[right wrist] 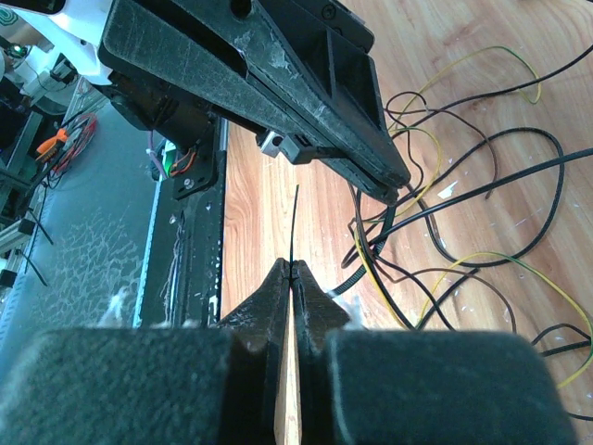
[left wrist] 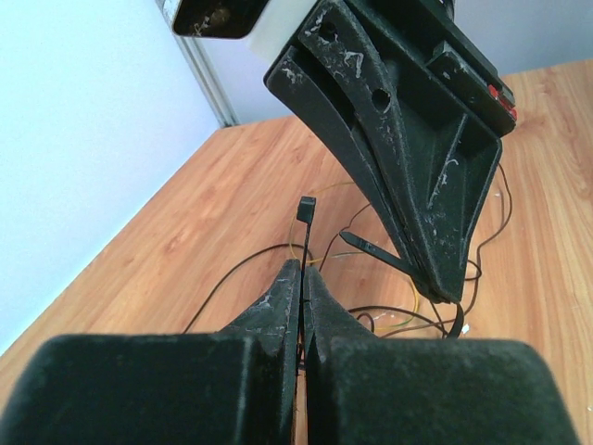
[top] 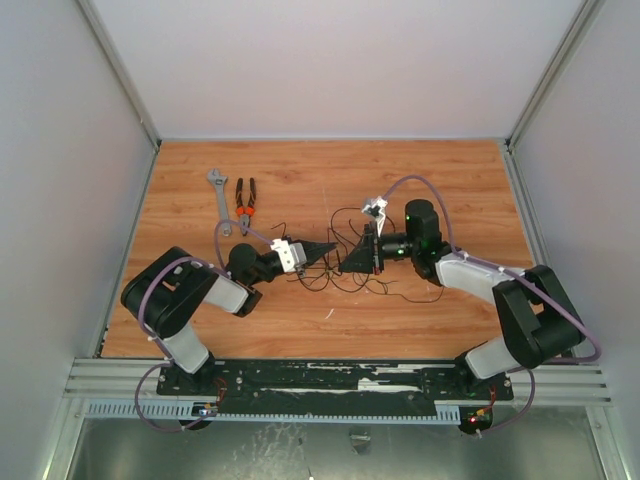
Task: Zip-tie the wires
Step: Tie the cable at the center of the board.
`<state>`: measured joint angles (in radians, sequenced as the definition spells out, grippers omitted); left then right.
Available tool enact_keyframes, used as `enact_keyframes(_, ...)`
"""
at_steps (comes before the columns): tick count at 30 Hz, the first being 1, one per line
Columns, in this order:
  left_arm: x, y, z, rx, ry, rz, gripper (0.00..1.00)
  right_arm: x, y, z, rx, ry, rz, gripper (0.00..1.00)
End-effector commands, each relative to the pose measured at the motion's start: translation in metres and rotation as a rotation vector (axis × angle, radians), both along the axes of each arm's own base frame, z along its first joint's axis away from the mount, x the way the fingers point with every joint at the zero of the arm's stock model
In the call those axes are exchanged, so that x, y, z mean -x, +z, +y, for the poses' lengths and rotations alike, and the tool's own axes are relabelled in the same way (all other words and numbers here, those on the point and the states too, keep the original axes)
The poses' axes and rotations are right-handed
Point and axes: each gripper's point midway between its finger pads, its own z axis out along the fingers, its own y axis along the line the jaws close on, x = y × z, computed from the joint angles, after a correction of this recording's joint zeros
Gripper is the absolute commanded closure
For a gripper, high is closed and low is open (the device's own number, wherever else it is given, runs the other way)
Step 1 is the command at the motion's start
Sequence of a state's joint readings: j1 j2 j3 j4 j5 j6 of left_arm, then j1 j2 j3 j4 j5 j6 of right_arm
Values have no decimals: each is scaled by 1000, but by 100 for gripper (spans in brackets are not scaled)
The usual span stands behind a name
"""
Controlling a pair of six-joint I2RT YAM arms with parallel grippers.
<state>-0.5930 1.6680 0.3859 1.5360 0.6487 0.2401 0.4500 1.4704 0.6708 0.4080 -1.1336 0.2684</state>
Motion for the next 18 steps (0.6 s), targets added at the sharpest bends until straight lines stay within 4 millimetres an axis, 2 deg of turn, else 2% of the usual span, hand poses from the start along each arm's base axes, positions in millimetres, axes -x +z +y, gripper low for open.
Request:
enact_keyframes(1, 12, 66, 6, 176, 5, -260, 100, -3, 9, 5, -28, 16, -29, 100)
enact_keyframes(18, 10, 65, 8, 172, 22, -270, 100, -14, 9, 0, -20, 16, -36, 100)
